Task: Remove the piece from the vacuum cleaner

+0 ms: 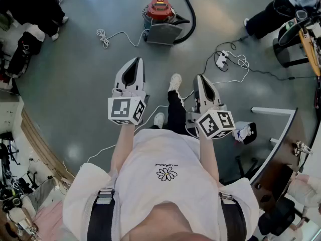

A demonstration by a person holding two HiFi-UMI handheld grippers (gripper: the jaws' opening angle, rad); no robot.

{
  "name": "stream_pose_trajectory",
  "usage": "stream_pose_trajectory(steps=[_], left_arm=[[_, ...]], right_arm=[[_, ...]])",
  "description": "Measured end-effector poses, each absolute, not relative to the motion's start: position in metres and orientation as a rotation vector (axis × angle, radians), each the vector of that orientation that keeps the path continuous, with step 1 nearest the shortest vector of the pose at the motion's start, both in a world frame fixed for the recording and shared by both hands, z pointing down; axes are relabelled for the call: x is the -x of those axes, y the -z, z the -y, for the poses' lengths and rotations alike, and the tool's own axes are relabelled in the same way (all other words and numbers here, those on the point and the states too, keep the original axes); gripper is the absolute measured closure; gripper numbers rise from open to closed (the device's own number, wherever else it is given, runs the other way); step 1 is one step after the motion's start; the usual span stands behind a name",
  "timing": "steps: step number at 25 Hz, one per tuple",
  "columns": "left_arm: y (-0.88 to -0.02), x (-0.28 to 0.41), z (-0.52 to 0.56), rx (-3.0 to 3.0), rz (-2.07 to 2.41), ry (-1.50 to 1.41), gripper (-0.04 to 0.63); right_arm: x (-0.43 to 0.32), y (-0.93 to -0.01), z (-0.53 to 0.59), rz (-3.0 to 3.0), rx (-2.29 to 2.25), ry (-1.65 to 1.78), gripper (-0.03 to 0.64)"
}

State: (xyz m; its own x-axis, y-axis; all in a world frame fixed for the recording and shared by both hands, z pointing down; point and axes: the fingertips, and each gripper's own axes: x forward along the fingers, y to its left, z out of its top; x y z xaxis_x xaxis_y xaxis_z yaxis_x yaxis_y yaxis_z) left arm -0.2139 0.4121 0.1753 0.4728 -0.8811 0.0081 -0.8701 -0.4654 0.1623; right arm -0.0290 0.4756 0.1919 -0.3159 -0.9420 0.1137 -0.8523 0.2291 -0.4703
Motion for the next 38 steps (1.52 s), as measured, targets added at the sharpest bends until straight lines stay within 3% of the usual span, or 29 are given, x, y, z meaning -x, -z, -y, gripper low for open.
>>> stream_pose_trajectory(steps=[13,23,38], left_arm=[[-0.163,0.124,-0.202,-2.625,1.624,0.06,0.591],[-0.167,0.068,-0.113,-2.636,1.625,-0.078,0.591],[-0.178,0.058,0.068,-2.692,1.463,-0.024,0.591]], right_arm=[[-0.053,-0.19,-0.254,-2.384,1.575,0.612,0.603],[-0.11,-0.187,-0.153,-2.365,1.526,0.583,0.603],[-0.092,-0.176,0.004,-2.416,1.494,0.523,0.603]])
